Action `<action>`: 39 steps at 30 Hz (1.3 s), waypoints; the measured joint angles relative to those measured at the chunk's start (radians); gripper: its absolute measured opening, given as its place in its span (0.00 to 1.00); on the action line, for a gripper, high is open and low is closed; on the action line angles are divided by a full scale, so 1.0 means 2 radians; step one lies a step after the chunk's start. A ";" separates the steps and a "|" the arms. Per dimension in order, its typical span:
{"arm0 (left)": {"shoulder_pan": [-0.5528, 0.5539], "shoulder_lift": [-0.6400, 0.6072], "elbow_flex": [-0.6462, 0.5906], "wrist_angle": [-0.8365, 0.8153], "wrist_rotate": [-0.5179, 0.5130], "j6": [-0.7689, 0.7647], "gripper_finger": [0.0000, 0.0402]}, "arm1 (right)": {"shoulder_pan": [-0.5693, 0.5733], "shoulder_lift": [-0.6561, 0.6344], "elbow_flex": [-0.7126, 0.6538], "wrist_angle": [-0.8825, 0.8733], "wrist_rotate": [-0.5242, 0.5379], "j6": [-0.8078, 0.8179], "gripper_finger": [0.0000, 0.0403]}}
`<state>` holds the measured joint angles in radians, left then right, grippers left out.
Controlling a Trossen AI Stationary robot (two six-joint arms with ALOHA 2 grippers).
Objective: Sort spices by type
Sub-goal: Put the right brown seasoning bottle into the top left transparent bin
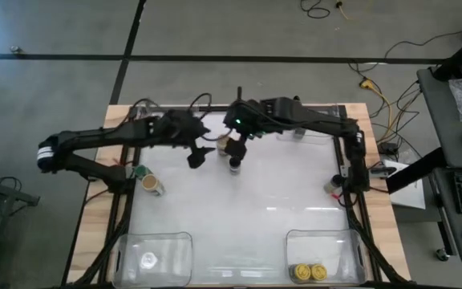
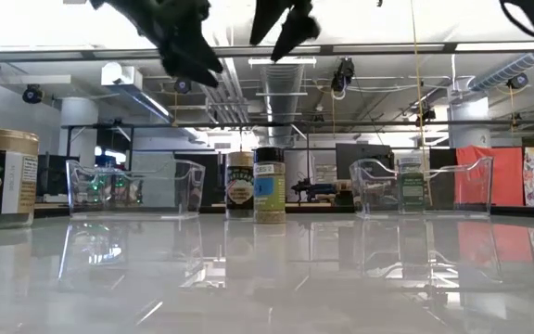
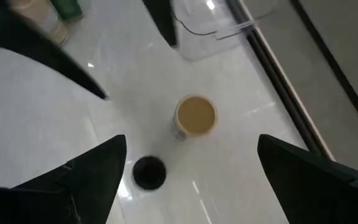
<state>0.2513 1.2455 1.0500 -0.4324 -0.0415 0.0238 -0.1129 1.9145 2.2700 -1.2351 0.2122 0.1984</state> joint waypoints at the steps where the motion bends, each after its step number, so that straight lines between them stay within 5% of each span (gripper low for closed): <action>1: 0.009 0.012 0.003 0.009 0.021 0.008 0.80 | 0.009 -0.007 0.000 -0.007 0.012 0.013 0.88; 4: 0.030 0.055 0.014 0.011 0.069 0.033 0.83 | 0.038 -0.024 0.000 -0.029 0.051 0.049 0.88; 10: 0.057 0.117 0.036 0.025 0.082 0.119 0.90 | 0.096 -0.033 0.000 -0.078 0.112 0.127 0.88; 16: 0.094 0.160 0.062 0.023 0.121 0.124 0.93 | 0.129 -0.032 0.000 -0.118 0.142 0.186 0.88; 39: 0.102 0.251 0.077 0.012 0.137 0.168 0.93 | 0.135 -0.031 -0.004 -0.125 0.153 0.215 0.88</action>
<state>0.4553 1.7480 1.2034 -0.4089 0.2318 0.3603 0.1570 1.8519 2.2620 -1.4853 0.5186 0.6292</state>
